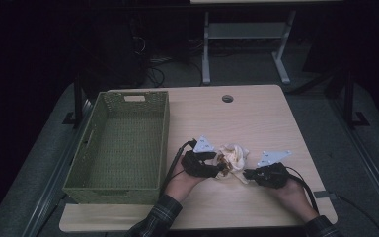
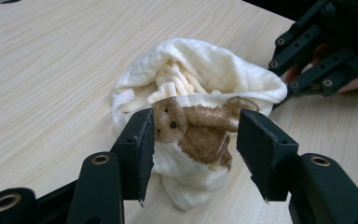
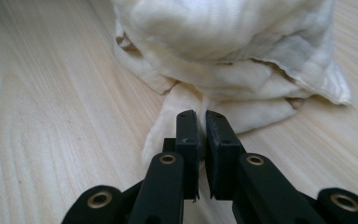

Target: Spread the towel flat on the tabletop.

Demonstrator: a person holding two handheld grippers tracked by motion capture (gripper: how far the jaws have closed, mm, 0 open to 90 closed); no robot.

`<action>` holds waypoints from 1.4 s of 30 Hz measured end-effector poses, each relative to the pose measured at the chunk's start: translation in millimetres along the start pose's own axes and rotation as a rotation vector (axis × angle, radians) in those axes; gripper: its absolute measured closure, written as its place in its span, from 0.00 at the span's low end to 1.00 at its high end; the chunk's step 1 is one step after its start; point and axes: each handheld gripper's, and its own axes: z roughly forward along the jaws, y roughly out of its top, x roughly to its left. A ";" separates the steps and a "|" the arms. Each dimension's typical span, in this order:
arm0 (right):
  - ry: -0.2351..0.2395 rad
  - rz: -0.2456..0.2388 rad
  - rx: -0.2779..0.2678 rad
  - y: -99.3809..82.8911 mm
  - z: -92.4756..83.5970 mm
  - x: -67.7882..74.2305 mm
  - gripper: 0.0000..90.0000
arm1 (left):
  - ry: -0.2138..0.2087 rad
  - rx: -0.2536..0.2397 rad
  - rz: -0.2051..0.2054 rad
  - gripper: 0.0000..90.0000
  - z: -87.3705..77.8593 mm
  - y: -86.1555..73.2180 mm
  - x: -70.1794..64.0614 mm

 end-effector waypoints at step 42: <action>-0.029 0.051 -0.024 -5.8 -27.1 -28.7 0.94 | 0.056 0.127 0.097 0.97 12.1 -12.3 -12.3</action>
